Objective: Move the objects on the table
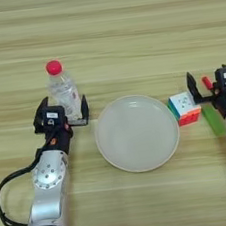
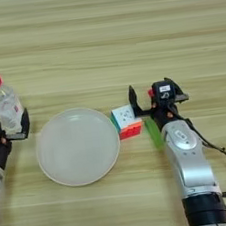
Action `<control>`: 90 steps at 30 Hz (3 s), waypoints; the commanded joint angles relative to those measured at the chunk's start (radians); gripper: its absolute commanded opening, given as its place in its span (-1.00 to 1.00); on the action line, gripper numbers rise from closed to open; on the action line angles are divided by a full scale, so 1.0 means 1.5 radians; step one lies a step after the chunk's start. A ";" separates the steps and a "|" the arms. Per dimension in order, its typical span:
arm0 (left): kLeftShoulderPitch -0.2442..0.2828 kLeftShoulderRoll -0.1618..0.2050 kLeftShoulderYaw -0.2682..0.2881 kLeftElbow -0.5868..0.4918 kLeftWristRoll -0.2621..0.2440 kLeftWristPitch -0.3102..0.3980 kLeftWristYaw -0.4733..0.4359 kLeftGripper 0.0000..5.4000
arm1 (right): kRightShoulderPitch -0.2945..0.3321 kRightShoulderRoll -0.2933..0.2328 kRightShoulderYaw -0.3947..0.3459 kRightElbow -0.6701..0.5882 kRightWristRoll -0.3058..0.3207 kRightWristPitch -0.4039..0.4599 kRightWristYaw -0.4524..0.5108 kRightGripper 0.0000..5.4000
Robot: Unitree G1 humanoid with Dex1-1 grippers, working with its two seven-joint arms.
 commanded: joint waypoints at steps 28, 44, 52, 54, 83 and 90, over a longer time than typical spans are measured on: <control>-0.107 0.017 0.013 0.125 -0.002 -0.009 -0.019 1.00 | 0.009 0.013 0.000 -0.005 0.002 0.003 -0.018 0.99; -0.105 0.013 0.016 0.126 -0.012 -0.020 -0.028 0.52 | 0.009 0.011 -0.005 -0.003 0.003 0.003 -0.015 1.00; -0.098 0.015 0.011 0.114 -0.015 -0.023 -0.040 0.23 | 0.009 0.012 -0.004 -0.004 0.003 0.004 -0.015 1.00; -0.095 0.018 0.013 0.103 -0.017 -0.020 -0.043 0.20 | 0.010 0.012 -0.004 -0.004 0.002 0.004 -0.016 1.00; -0.022 0.008 -0.033 -0.151 -0.027 0.079 -0.062 0.12 | 0.012 0.015 -0.002 -0.007 0.001 0.004 -0.019 1.00; -0.012 0.014 -0.064 -0.167 -0.028 0.091 -0.087 0.12 | 0.011 0.017 -0.001 -0.007 0.000 0.004 -0.021 1.00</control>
